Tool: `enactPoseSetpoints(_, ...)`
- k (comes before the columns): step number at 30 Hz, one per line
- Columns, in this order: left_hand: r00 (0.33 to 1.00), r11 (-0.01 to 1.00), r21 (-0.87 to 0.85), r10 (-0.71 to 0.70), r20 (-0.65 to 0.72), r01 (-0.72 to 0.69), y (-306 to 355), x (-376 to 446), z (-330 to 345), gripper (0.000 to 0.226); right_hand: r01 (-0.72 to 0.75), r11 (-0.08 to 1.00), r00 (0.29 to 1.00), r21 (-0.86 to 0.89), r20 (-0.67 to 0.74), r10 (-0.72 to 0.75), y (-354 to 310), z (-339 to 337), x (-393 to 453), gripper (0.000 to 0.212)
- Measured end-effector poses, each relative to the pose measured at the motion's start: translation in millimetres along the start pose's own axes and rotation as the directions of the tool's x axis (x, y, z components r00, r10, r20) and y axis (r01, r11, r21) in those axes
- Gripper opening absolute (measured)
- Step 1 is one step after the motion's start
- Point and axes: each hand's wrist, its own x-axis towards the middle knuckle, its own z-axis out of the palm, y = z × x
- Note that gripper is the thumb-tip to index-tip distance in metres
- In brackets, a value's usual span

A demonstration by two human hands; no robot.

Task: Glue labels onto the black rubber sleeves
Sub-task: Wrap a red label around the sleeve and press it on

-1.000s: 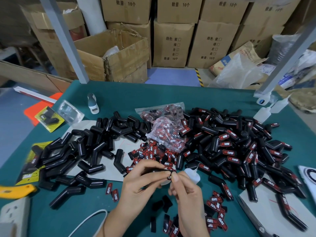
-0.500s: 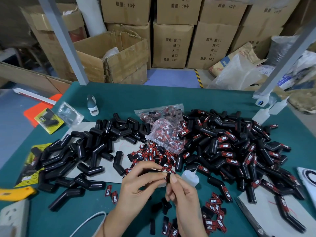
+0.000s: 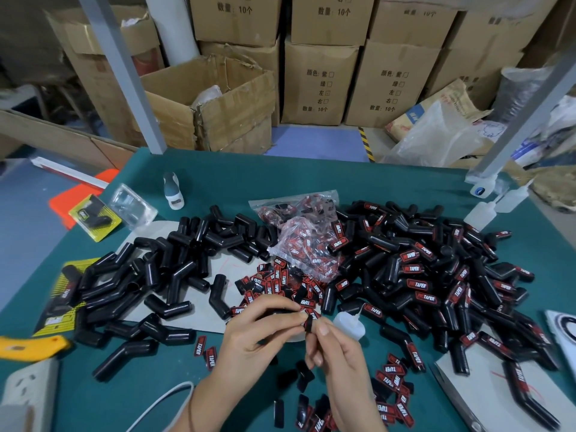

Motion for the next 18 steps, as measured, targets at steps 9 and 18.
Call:
enactPoseSetpoints(9,1.0,1.0,-0.003,0.015,-0.011,-0.015,1.0,0.4,0.8,0.016,0.014,0.999,1.0,-0.037,0.012,-0.014,5.6,-1.2,0.8,0.059)
enactPoseSetpoints(18,1.0,0.999,0.041,0.026,-0.015,-0.025,0.1,-1.8,2.6,0.016,0.012,0.999,1.0,-0.053,0.011,-0.011,0.1,1.6,-1.1,0.057)
